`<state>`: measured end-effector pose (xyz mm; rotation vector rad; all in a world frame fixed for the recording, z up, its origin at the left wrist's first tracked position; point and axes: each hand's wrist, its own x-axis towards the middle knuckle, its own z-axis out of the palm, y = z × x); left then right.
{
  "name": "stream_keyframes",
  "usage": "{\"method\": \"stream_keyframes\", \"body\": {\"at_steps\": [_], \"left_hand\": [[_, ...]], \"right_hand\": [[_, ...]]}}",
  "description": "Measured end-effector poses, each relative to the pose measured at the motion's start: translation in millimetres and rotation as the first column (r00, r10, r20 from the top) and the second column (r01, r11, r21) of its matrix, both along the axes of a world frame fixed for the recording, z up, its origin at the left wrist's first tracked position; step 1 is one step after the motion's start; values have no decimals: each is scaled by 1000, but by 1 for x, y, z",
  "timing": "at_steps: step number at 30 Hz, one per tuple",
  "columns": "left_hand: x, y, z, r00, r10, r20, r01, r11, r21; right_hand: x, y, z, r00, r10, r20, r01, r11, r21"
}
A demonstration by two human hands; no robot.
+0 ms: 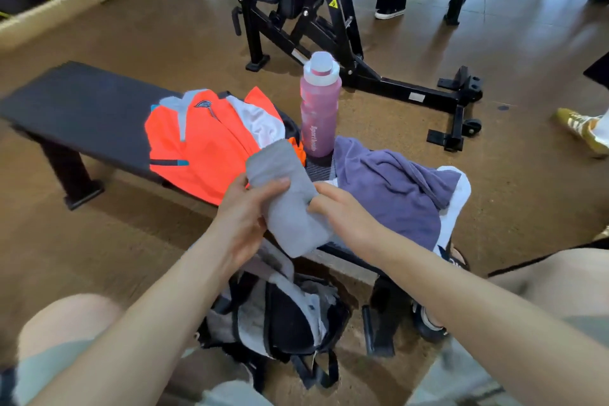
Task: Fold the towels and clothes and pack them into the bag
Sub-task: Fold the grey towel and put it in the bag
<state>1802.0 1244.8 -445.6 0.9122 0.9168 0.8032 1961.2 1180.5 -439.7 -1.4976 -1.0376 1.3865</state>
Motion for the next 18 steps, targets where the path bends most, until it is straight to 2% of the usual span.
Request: {"method": "stream_keyframes", "body": {"at_steps": [3,7,13,18], "left_hand": [[-18,5,-2,999,36,-18,-36,999,0],[-31,4,-5,999,21,-45,-20,999,29],[-46,8,-19,991,5,-136,9,995,100],[-50,10,-20,991,-31,-130,45,994,102]], "right_hand": [[-12,6,-6,994,86,-61,-87,996,-24],[-23,20,-10,975,88,-205,-109,989,-95],[-31,24,-12,962,175,-209,-205,969,-134],[-32,19,-10,944,203,-261,-249,956,-157]]}}
